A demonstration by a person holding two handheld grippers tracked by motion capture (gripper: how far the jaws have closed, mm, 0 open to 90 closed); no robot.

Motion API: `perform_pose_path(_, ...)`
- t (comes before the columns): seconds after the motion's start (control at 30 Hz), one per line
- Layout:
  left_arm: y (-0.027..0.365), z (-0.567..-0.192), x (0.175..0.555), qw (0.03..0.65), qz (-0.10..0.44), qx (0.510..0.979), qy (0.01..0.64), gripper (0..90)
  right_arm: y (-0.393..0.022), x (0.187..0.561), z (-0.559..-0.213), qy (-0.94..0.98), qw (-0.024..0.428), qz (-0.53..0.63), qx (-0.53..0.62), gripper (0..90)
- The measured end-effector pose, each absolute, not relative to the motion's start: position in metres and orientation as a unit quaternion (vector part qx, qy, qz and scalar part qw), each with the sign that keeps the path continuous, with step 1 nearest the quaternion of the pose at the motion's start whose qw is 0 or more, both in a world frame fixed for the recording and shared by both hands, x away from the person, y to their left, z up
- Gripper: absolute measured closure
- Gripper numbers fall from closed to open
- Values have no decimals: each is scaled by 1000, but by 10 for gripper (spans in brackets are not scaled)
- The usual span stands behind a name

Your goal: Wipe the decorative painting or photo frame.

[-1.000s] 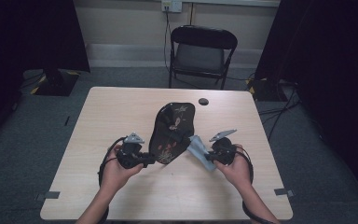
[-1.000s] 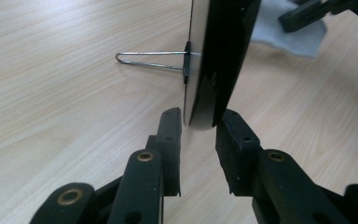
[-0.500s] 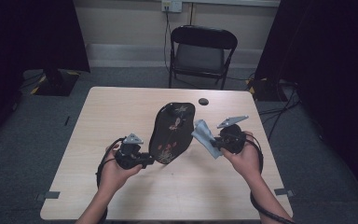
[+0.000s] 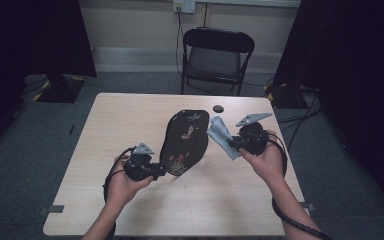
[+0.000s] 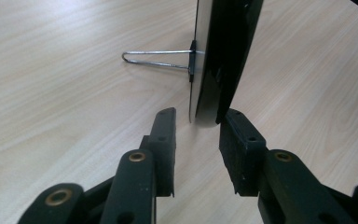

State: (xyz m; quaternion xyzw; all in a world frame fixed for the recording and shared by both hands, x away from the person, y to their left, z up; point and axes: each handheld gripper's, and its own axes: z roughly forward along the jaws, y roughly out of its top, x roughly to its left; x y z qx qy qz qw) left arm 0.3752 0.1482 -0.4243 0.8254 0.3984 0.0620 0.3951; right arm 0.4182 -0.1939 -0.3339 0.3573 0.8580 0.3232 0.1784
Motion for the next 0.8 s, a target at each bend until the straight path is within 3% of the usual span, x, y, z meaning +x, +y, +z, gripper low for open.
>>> perform_pose_path(0.8,147,-425,380,416,61,814,401,690,-174,428,-309,853,185,349,341,811)
